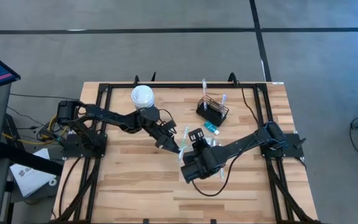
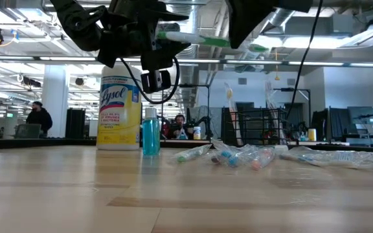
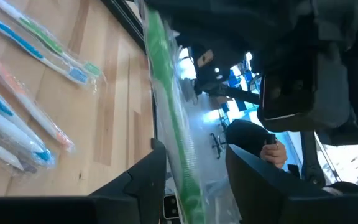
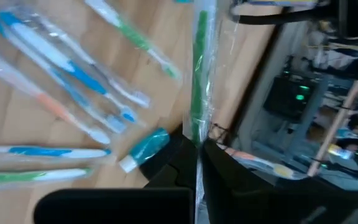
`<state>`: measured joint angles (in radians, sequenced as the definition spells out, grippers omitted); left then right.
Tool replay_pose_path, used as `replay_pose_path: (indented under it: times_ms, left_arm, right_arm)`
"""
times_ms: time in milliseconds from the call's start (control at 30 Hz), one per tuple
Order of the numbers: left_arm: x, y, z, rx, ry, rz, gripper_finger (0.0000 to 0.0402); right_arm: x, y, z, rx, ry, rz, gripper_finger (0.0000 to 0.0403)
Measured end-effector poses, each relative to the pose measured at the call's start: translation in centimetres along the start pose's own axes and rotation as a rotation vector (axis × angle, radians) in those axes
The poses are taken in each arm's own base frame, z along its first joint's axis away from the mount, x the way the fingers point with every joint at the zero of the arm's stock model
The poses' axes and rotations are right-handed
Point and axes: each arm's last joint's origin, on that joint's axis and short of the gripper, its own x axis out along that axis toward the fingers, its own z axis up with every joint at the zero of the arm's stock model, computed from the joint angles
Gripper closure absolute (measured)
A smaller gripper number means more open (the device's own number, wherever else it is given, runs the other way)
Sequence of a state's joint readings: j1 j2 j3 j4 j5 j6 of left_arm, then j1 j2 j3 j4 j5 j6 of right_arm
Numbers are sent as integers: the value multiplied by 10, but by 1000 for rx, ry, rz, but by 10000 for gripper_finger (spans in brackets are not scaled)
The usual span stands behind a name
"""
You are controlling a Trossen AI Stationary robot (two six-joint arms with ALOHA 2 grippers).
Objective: Pick & Place toothbrushing station
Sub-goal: Put the right green toothbrush into the black wire organizer
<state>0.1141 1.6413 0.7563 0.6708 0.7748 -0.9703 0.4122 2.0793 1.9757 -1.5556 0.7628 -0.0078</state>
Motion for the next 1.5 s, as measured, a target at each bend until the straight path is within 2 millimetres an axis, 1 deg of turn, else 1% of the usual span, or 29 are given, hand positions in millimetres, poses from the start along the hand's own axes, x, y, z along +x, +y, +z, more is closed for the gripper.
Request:
replay_pose_path:
  times_ms: [433,533,733,767,967,1167,1267,1333,1500]
  left_arm:
    - [0,3,-3,-34,27,25,268]
    - [0,4,-3,-38,29,29,291]
    - [0,4,-4,-43,29,34,363]
    - [0,5,-4,-48,31,37,370]
    - [0,5,-5,-21,39,39,370]
    - [0,7,-4,47,7,70,370]
    - [0,7,-4,67,-1,82,373]
    - [0,7,-3,75,-13,92,392]
    - [0,8,-3,90,-20,100,394]
  right_arm:
    - [-1,-2,1,0,-5,-47,403]
    - [-1,-2,1,1,-5,-47,403]
    - [-3,0,1,-2,-11,-36,403]
    - [-3,0,2,0,-13,-32,402]
    - [-6,3,3,-16,-31,-29,381]
    - [-7,4,3,-12,-37,-25,356]
    - [-7,4,3,-12,-38,-25,352]
    - [-7,4,3,-14,-38,-22,352]
    - [-10,6,3,-15,-43,-5,352]
